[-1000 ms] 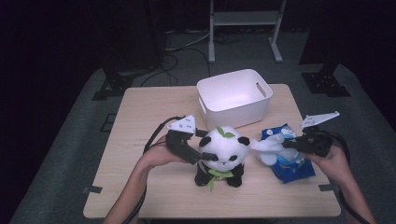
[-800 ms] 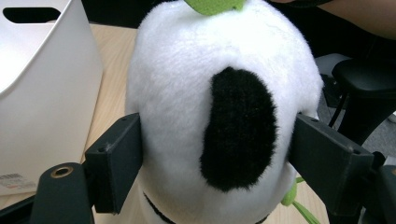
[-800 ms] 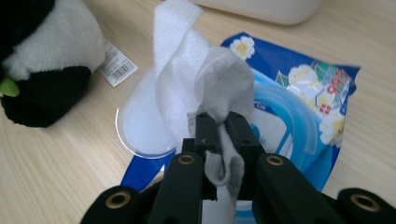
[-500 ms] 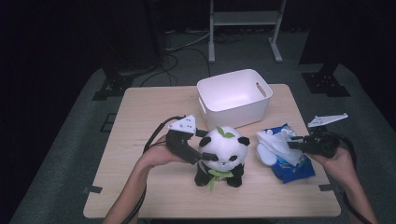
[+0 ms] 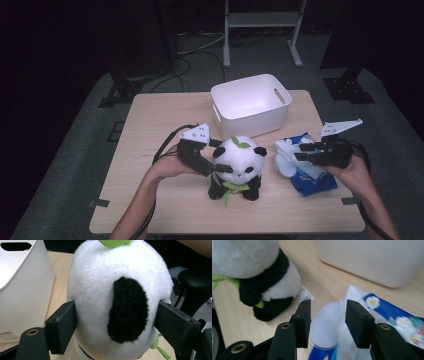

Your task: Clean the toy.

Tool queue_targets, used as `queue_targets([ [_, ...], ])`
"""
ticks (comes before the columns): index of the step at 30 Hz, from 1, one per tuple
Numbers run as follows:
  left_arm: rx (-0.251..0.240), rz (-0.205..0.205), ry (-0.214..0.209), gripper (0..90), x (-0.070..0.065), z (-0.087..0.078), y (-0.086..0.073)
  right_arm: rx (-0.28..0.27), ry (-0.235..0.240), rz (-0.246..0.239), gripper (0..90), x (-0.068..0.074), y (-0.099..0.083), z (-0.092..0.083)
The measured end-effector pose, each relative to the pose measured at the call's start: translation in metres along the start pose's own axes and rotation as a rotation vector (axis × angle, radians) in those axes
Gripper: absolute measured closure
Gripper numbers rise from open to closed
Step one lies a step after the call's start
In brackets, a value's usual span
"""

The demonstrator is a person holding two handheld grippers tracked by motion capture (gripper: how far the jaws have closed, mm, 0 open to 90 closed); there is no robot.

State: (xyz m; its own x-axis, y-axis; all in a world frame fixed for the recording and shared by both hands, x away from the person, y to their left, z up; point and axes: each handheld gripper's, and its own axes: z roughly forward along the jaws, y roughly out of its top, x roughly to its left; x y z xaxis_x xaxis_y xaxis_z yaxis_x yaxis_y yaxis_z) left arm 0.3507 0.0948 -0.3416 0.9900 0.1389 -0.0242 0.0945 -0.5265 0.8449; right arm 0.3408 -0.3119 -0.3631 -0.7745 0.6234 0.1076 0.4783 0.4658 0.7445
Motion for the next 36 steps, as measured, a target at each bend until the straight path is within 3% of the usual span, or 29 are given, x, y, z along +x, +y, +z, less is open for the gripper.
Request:
queue_targets([
  [7,0.008,0.002,0.001,19.2,0.0,-0.001,0.0,-0.03,0.095,-0.027,52.3,0.01,0.006,0.014],
  [14,0.008,-0.001,0.003,19.1,0.001,-0.002,0.0,-0.021,0.207,-0.078,46.1,0.026,0.013,0.036],
  [22,0.021,-0.006,0.003,18.6,0.002,-0.004,-0.001,-0.018,0.303,-0.151,38.5,0.043,0.024,0.065],
  [27,0.044,-0.013,0.009,17.0,0.002,-0.009,-0.001,-0.03,0.331,-0.203,39.3,0.054,0.035,0.074],
  [36,0.079,-0.011,0.038,11.9,0.0,-0.023,0.001,-0.04,0.358,-0.221,40.0,0.062,0.049,0.083],
])
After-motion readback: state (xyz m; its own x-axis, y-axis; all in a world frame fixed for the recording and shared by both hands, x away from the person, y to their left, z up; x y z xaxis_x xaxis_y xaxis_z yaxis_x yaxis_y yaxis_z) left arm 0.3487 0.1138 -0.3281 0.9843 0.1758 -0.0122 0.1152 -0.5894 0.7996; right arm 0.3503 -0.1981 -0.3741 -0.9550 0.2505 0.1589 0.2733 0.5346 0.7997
